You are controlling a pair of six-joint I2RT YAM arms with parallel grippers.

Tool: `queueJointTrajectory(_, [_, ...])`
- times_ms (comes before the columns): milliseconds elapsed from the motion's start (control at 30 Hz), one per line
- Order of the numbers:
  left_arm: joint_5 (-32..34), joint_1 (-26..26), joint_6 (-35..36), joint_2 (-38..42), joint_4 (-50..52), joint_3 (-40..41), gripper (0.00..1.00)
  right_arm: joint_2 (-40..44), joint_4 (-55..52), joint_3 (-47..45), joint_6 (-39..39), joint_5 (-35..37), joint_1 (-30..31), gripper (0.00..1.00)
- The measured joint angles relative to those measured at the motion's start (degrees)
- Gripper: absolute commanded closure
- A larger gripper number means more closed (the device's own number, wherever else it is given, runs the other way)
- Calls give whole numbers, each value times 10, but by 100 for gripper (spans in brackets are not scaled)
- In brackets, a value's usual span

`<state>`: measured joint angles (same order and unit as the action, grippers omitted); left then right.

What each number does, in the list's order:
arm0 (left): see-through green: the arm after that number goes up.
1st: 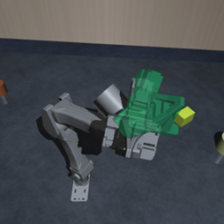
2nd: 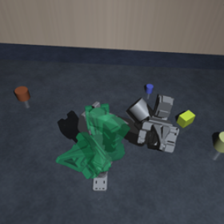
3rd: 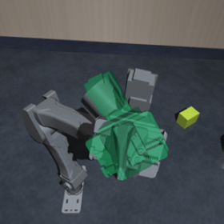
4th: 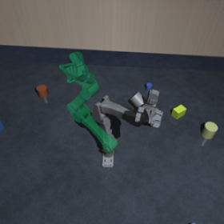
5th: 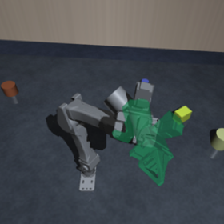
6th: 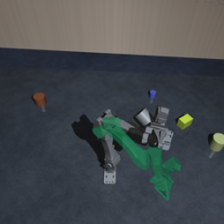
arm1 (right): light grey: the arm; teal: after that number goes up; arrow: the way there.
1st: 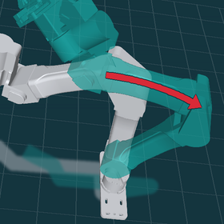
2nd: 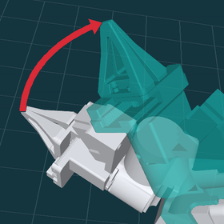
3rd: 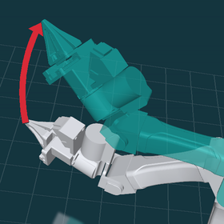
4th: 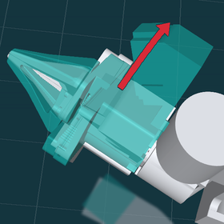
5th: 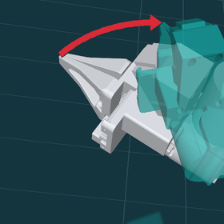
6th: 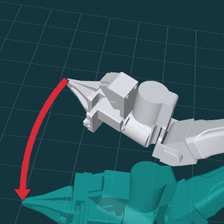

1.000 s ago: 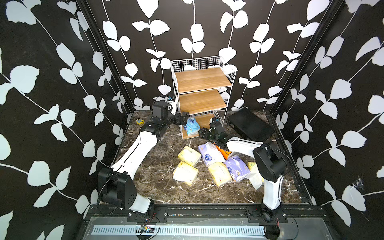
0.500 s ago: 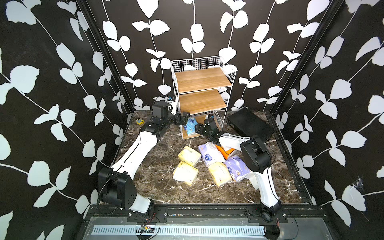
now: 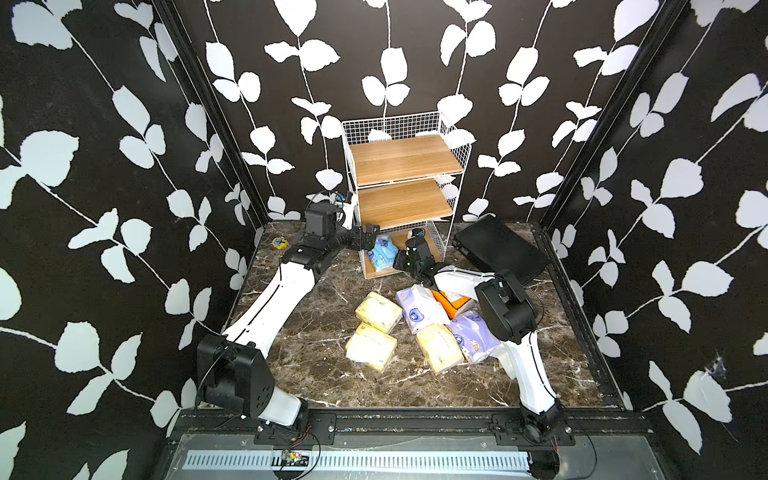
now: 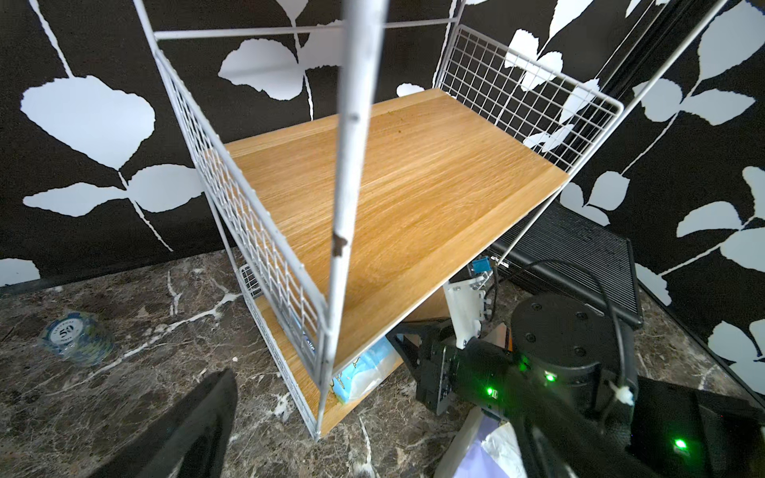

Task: Remove the tissue boxes from the shelf
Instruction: Adjust the shelf at the center of the board.

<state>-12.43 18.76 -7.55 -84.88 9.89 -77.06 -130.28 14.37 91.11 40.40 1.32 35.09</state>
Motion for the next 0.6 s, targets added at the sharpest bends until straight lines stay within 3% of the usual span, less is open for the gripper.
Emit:
queueJointTrajectory(233, [17,2,-7,-31,1,-10,1,35,-19,-29,-46,-20,-3,100])
queueJointTrajectory(600, [60,21,-26,-70,6,-63,1,140,-49,-154,-122,-81,-3,100])
